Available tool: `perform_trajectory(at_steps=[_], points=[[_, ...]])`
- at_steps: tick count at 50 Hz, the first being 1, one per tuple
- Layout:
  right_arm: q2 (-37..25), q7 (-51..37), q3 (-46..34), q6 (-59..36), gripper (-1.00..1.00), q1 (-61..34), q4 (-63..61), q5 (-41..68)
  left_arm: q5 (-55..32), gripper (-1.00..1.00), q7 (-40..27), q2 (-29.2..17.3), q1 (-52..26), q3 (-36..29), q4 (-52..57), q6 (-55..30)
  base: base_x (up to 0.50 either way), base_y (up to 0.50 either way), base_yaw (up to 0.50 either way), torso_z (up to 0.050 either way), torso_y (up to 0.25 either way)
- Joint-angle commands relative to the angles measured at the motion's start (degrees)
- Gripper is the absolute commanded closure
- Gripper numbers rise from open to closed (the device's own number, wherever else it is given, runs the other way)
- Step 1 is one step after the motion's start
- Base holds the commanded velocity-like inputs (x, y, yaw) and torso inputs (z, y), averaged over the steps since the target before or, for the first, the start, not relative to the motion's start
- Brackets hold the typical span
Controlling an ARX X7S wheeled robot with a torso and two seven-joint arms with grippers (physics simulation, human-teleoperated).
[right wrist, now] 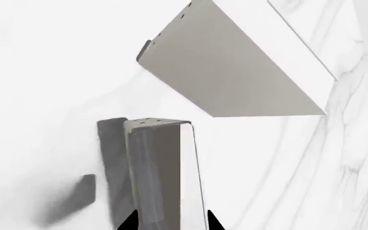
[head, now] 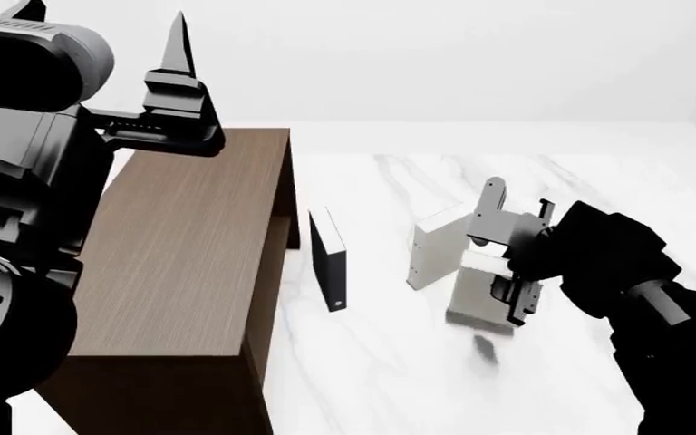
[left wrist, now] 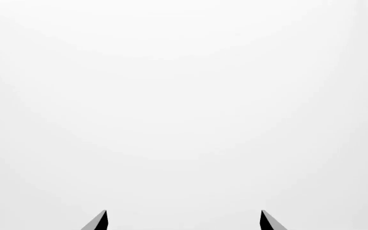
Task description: Pick up the book on the right and place it under the cabinet shelf.
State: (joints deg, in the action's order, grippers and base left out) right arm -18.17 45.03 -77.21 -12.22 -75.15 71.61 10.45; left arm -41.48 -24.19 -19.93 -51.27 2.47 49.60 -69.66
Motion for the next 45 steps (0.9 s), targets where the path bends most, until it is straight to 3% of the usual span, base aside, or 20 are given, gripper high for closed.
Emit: perform_trajectory(at_steps=[1, 19, 45], points=[[-0.83, 2.3, 1.74, -2.46, 1.0, 1.67, -2.87, 1.48, -0.8, -1.0, -0.49, -0.26, -0.13, 0.43, 0.19, -0.17, 0.0, 0.0, 0.0, 0.0, 0.0], [-8.89, 2.72, 2.43, -14.18, 1.0, 2.12, -26.02, 4.17, -2.02, -1.0, -1.24, -0.52, -1.01, 0.74, -0.01, -0.48, 0.0, 0.0, 0.0, -0.001, 0.0], [-18.6, 1.89, 3.44, -25.28, 1.0, 1.31, -46.86, 7.07, -3.44, -1.0, -2.27, -0.96, -1.57, 0.78, -0.01, -0.37, 0.0, 0.0, 0.0, 0.0, 0.0]])
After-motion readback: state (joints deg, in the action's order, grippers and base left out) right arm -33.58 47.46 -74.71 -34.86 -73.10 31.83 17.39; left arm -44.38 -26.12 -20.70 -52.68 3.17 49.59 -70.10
